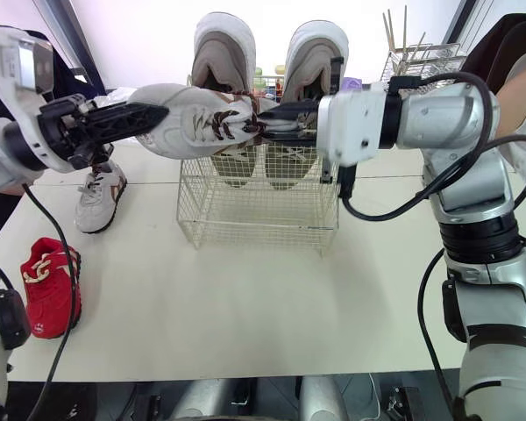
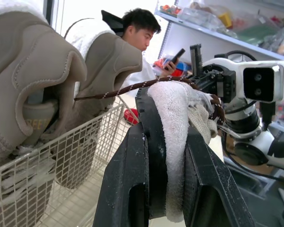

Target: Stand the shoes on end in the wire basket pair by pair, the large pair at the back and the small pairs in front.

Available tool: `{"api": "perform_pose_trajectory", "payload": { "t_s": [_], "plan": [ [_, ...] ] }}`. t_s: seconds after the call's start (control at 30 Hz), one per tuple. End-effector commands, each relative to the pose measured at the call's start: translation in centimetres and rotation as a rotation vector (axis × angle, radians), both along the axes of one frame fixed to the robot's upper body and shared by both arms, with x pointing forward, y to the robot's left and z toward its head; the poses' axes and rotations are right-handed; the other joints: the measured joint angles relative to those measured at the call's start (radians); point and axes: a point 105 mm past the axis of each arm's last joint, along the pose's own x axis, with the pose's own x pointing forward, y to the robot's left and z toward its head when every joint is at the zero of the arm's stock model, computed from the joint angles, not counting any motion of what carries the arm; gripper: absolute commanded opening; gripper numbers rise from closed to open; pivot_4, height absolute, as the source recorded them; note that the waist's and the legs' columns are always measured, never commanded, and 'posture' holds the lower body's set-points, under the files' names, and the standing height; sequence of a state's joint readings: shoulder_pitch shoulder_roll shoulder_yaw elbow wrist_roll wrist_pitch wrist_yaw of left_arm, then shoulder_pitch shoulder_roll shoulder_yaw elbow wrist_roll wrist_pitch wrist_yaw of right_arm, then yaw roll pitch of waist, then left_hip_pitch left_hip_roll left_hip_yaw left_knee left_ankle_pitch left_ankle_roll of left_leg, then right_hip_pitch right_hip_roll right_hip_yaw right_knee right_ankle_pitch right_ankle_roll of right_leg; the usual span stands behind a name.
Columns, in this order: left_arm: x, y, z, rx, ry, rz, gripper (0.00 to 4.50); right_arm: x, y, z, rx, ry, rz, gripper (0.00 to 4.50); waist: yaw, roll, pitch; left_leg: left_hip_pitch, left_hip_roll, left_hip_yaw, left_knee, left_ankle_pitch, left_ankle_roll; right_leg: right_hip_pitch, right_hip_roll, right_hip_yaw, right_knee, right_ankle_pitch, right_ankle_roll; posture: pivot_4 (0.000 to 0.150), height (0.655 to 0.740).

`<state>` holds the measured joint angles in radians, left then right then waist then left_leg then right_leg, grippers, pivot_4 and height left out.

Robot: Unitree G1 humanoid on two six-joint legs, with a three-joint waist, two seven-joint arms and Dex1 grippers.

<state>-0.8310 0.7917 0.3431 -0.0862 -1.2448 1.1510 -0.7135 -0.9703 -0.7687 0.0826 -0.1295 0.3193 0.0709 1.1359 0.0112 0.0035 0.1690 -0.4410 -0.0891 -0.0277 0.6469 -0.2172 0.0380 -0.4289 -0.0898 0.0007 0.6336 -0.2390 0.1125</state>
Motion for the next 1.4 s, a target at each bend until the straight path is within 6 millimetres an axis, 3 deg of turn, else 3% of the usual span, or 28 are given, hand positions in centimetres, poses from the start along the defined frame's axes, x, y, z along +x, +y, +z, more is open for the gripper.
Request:
{"api": "perform_pose_trajectory", "payload": {
  "t_s": [0.03,0.1,0.17,0.23,0.3,0.37,0.57,0.73,0.9,1.1,1.2,1.4],
  "plan": [
    [-0.5,0.1,0.9,-0.087,-0.005,-0.024,0.25,-1.7,-1.2,2.7,0.18,0.213,0.03,2.32,0.001,0.0,0.0,0.0,0.0,0.0,0.0,0.0,0.0,0.0,0.0,0.0,0.0,0.0,0.0,0.15,0.74],
    [-0.3,0.5,1.1,-0.139,0.009,-0.011,0.25,-2.3,-2.0,3.4,0.267,0.352,0.056,3.39,0.001,0.0,0.0,0.0,0.0,-0.001,0.0,0.0,0.0,0.0,0.0,0.0,0.0,0.0,0.0,0.15,0.74],
    [-0.2,0.7,1.5,-0.206,0.006,0.007,0.25,-2.1,-4.4,4.2,0.467,0.585,0.069,4.43,0.001,0.0,0.0,0.0,0.0,-0.001,0.0,-0.004,0.006,0.0,0.0,0.0,0.0,0.0,0.0,0.15,0.74],
    [-0.5,0.7,1.7,-0.256,-0.006,0.016,0.25,-1.8,-6.6,4.1,0.635,0.772,0.096,4.43,0.002,-0.001,0.0,0.0,0.0,-0.001,0.0,-0.004,0.006,0.0,0.0,0.0,0.0,0.0,-0.001,0.15,0.74],
    [-0.7,0.6,1.8,-0.277,-0.011,0.018,0.25,-1.9,-7.4,3.5,0.707,0.853,0.109,4.43,0.001,-0.002,0.0,0.0,0.0,-0.001,0.0,-0.005,0.005,0.001,-0.001,0.0,-0.001,0.0,-0.001,0.15,0.74],
    [-0.9,0.3,2.0,-0.308,-0.019,0.018,0.25,-1.6,-7.7,1.8,0.787,0.948,0.115,4.43,0.001,-0.002,-0.001,0.0,0.0,-0.001,0.0,-0.005,0.005,0.0,-0.001,0.0,-0.001,0.0,-0.001,0.15,0.74],
    [-0.8,-0.8,2.4,-0.37,-0.03,0.011,0.25,-1.5,-4.4,-1.3,0.892,1.117,0.196,4.43,-0.006,-0.001,0.0,0.0,0.0,0.0,-0.001,-0.003,0.006,-0.001,0.0,0.001,0.001,0.001,-0.001,0.15,0.74],
    [-0.5,-1.5,2.3,-0.409,-0.016,0.001,0.25,-1.1,-1.7,-0.6,0.966,1.128,0.279,4.43,-0.005,-0.001,0.0,0.0,0.0,0.0,0.0,-0.003,0.005,-0.001,0.0,0.001,0.001,0.001,-0.001,0.15,0.74],
    [-0.3,-2.1,1.7,-0.421,0.006,-0.007,0.25,-0.8,0.8,1.9,1.004,1.079,0.374,4.43,-0.003,-0.001,0.0,0.0,0.0,0.0,0.0,0.0,0.001,0.0,0.0,0.001,0.001,0.001,-0.001,0.15,0.74],
    [0.0,-2.4,1.1,-0.433,0.023,0.007,0.25,-1.0,2.3,2.8,0.998,1.06,0.43,4.43,-0.002,-0.001,-0.001,0.0,0.0,0.0,0.0,0.0,0.001,0.0,0.001,0.0,0.001,0.001,-0.001,0.15,0.74],
    [0.1,-2.4,1.0,-0.441,0.026,0.016,0.25,-1.0,2.7,2.7,0.985,1.062,0.428,3.54,-0.003,-0.001,-0.001,0.0,0.0,0.0,0.0,0.0,0.001,0.0,0.001,0.0,0.001,0.001,-0.001,0.15,0.74],
    [0.1,-2.9,0.3,-0.392,0.037,0.027,0.25,-0.7,2.8,3.0,0.982,1.046,0.42,0.69,-0.005,-0.001,-0.001,0.0,0.0,0.0,0.0,0.0,0.001,0.0,0.001,0.0,0.001,0.001,-0.001,0.15,0.74]
  ]
}}
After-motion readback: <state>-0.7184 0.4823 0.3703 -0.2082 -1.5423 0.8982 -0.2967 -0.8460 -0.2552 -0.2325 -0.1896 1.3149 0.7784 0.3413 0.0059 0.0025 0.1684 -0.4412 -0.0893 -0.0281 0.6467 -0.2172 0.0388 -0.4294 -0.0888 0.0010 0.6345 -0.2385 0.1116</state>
